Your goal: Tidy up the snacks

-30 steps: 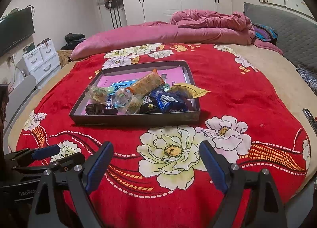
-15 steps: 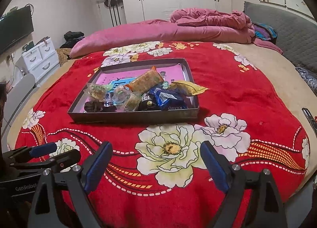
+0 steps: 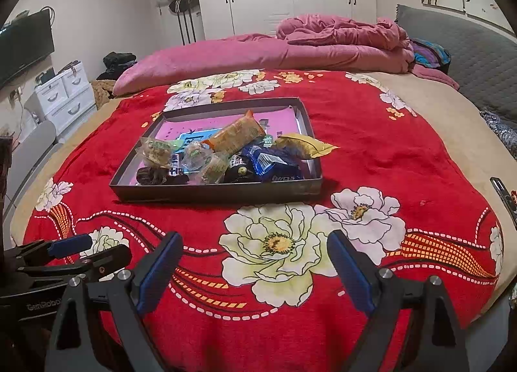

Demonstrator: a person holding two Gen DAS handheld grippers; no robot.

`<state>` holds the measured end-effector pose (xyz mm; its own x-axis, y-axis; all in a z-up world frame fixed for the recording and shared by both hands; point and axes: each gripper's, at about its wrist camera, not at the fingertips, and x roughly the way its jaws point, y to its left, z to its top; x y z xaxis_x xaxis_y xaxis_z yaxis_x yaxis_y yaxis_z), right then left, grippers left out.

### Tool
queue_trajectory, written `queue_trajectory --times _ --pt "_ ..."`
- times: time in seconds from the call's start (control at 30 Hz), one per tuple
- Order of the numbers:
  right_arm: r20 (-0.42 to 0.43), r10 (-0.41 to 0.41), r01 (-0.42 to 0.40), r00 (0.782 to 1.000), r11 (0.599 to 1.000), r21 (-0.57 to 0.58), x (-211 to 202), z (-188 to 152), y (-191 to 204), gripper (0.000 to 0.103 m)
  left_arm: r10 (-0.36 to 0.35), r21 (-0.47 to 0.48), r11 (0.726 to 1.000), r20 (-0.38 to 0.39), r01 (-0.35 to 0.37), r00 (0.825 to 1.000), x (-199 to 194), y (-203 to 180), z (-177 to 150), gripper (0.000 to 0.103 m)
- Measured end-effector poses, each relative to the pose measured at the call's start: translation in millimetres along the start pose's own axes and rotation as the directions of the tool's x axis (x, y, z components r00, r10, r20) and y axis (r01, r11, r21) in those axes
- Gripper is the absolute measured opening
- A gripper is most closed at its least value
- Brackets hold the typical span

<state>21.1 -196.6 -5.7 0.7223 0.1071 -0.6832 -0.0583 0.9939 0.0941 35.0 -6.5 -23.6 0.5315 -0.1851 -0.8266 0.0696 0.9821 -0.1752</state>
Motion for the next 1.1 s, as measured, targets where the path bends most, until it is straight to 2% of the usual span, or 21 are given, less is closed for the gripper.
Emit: queue_trajectory --times 0.5,0.73,1.1 --pt "0.002 -0.002 0.002 1.0 1.0 0.0 -0.6 0.0 0.1 0.091 -0.004 -0.004 1.0 0.013 0.004 1.0 -3.1 0.0 0.3 0.079" --pt "0.002 -0.005 0.005 1.0 1.0 0.001 -1.4 0.1 -0.4 0.092 0.016 0.002 1.0 0.02 -0.016 1.0 -5.1 -1.7 -1.3 0.079" --pt "0.0 -0.01 0.01 1.0 1.0 0.004 -1.8 -0.2 -1.7 0.092 0.051 0.001 0.999 0.087 -0.052 0.995 -17.1 0.6 1.6 0.079"
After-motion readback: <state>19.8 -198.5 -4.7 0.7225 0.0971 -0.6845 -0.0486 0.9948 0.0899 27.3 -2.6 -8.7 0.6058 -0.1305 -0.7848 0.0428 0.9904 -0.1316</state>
